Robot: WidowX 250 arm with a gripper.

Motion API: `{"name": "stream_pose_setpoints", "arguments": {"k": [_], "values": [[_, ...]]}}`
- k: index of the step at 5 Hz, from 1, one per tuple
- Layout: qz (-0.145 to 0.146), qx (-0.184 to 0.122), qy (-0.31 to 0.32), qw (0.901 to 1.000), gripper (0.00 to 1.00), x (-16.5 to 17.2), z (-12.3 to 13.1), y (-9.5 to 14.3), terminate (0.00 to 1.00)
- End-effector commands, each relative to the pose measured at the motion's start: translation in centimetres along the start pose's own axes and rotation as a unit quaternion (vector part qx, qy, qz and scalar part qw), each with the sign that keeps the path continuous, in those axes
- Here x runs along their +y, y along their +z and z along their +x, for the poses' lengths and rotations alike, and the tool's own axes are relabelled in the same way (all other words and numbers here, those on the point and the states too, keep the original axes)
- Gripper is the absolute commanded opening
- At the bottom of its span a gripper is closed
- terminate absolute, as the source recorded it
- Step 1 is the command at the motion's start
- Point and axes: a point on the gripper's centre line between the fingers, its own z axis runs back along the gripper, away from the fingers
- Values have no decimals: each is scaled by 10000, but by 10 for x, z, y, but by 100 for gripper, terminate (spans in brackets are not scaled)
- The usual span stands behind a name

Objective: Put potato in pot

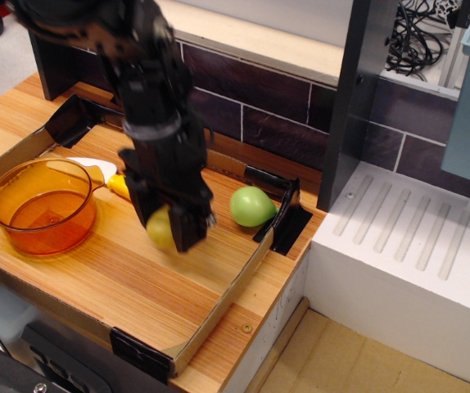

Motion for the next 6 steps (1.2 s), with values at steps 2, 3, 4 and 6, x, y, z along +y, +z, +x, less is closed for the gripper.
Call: {"name": "stream_pose_setpoints", "arguments": {"k": [2, 3, 4, 6], "values": [[50, -308, 230, 9992, 0, 51, -24, 60, 0], [57, -161, 318, 9993, 0, 67, -39, 47, 0], [121, -72, 394, 9991, 0, 83, -50, 32, 0], [187, 12, 558, 9983, 100, 90, -46, 21, 0]]}}
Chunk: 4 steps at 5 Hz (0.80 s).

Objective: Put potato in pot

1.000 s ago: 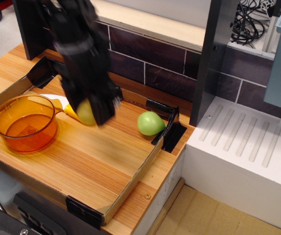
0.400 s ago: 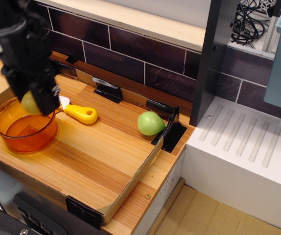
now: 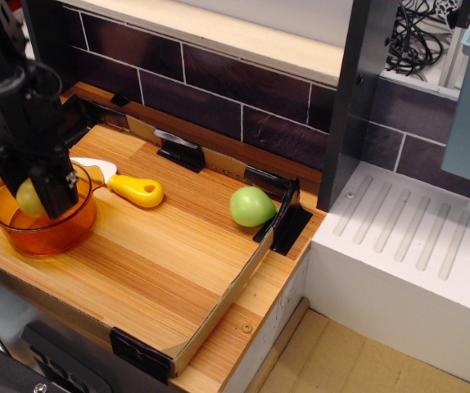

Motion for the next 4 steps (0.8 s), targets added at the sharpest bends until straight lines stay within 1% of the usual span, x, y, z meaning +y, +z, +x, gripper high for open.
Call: {"name": "stream_pose_setpoints", "arguments": {"k": [1, 2, 3, 4], "values": [[105, -210, 32, 9997, 100, 5, 4, 20, 0], [54, -270, 75, 9996, 100, -3, 6, 38, 0], [58, -334, -135, 9993, 100, -24, 9, 61, 0], [36, -418, -108, 9991, 100, -50, 19, 94, 0]]}}
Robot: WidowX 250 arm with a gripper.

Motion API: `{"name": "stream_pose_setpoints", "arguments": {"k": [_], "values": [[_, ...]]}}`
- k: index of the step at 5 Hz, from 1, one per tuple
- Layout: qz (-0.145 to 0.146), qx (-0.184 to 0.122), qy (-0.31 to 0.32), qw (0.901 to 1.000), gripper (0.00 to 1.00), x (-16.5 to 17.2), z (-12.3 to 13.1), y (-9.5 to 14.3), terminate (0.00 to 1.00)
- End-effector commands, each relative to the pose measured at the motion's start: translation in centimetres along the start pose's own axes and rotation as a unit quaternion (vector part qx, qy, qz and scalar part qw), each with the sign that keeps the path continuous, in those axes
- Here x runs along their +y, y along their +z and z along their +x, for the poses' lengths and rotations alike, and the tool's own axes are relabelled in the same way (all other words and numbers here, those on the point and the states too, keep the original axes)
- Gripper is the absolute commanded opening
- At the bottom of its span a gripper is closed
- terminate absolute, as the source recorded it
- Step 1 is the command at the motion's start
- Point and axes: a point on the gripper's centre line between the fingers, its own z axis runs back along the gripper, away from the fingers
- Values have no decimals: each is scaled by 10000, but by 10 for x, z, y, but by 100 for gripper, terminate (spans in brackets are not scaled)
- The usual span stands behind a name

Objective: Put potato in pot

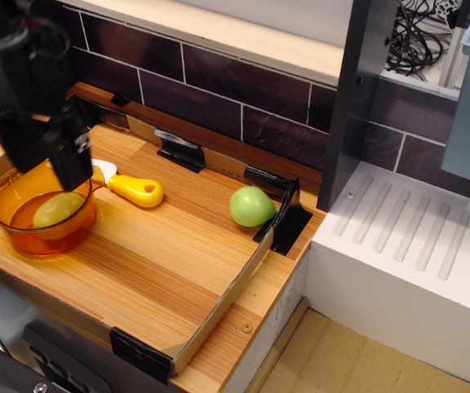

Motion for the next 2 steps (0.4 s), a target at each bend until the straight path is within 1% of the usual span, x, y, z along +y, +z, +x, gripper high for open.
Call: {"name": "stream_pose_setpoints", "arguments": {"k": [1, 2], "values": [[147, -297, -13, 9994, 100, -19, 12, 41, 0], [147, -297, -13, 9994, 100, -19, 12, 41, 100]]}}
